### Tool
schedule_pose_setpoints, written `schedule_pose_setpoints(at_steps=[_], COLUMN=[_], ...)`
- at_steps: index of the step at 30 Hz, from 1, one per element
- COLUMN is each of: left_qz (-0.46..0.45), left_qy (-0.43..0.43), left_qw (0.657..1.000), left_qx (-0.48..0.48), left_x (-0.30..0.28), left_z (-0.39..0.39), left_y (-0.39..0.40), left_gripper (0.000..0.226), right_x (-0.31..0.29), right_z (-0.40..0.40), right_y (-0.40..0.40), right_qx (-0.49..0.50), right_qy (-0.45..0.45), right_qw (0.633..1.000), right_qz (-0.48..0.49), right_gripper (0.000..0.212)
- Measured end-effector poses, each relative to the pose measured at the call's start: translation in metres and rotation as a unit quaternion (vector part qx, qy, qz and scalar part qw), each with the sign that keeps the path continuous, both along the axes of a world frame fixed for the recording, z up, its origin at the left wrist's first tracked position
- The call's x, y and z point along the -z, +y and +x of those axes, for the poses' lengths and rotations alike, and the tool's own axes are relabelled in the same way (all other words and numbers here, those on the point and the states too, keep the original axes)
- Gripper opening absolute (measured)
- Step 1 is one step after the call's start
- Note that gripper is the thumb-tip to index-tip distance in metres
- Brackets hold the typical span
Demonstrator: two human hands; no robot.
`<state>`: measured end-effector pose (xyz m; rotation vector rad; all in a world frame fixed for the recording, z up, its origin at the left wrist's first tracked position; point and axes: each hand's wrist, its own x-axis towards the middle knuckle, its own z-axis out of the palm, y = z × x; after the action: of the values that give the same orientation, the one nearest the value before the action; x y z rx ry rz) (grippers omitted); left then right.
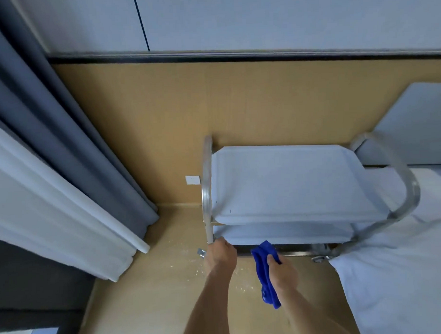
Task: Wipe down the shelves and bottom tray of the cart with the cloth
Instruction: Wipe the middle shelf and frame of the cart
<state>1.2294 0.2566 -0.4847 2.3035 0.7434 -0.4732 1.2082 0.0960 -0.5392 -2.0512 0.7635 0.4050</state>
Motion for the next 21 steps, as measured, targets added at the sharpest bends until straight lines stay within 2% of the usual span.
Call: schedule_pose_setpoints(at_steps=[4, 9, 14, 19, 21], left_qz=[0.034, 0.077, 0.112, 0.187, 0.206], left_qy=[0.007, -0.012, -0.019, -0.018, -0.022], left_qw=[0.999, 0.996, 0.987, 0.963, 0.960], left_qx=[0.016, 0.031, 0.112, 0.194, 0.188], left_x=[-0.063, -0.110, -0.115, -0.095, -0.090], left_z=[0.002, 0.022, 0.040, 0.059, 0.082], left_y=[0.028, 0.045, 0.046, 0.060, 0.067], left_gripper=[0.029, 0.027, 0.024, 0.042, 0.044], right_x=[-0.061, -0.104, -0.110, -0.086, -0.074], right_z=[0.002, 0.021, 0.056, 0.112, 0.139], right_y=[0.014, 0.023, 0.015, 0.015, 0.018], right_qx=[-0.013, -0.004, -0.004, 0.049, 0.057], right_qy=[0.035, 0.011, -0.016, -0.056, -0.066], right_qw=[0.999, 1.000, 0.999, 0.996, 0.995], right_qz=[-0.019, -0.014, -0.043, -0.048, -0.044], right_gripper=[0.022, 0.022, 0.023, 0.019, 0.022])
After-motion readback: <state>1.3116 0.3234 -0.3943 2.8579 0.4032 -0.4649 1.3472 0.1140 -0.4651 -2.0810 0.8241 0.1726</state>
